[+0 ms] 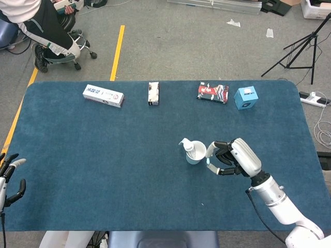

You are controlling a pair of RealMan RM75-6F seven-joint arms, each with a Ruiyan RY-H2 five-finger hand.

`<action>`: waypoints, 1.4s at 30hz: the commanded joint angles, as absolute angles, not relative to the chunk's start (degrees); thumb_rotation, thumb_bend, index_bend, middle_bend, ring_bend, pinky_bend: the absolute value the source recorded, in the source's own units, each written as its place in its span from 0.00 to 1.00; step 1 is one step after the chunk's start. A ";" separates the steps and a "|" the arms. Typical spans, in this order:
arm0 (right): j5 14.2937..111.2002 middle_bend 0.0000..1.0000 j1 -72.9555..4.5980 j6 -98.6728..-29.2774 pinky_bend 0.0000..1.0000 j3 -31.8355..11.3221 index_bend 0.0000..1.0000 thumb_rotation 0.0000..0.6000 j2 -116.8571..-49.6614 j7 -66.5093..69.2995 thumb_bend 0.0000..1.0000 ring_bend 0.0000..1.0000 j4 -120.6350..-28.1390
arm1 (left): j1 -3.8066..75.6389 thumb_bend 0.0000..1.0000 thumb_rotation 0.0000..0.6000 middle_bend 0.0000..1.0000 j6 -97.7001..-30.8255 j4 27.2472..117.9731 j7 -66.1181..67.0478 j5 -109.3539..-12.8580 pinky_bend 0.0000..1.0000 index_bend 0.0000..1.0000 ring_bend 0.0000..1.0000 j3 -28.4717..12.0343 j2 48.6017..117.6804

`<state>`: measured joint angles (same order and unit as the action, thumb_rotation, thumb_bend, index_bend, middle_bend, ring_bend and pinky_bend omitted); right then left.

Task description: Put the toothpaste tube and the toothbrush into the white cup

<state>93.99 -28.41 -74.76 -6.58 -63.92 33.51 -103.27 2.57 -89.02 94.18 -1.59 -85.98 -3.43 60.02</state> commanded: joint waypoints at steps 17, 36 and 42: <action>90.32 1.00 -29.83 -72.94 1.00 -7.97 0.61 1.00 -69.40 40.39 0.26 1.00 -96.06 | 2.52 0.50 1.00 0.17 -88.95 94.35 -2.38 -86.00 0.03 0.22 0.03 -3.38 59.64; 88.54 1.00 -31.41 -69.80 1.00 -8.08 0.61 1.00 -73.60 44.75 0.26 1.00 -90.65 | 2.29 0.50 1.00 0.17 -89.40 94.50 -3.22 -86.40 0.03 0.22 0.03 -3.29 59.23; 88.13 1.00 -32.00 -68.82 1.00 -8.22 0.61 1.00 -74.68 45.89 0.26 1.00 -89.27 | 2.27 0.50 1.00 0.17 -89.41 94.55 -3.44 -86.51 0.03 0.22 0.03 -3.23 59.12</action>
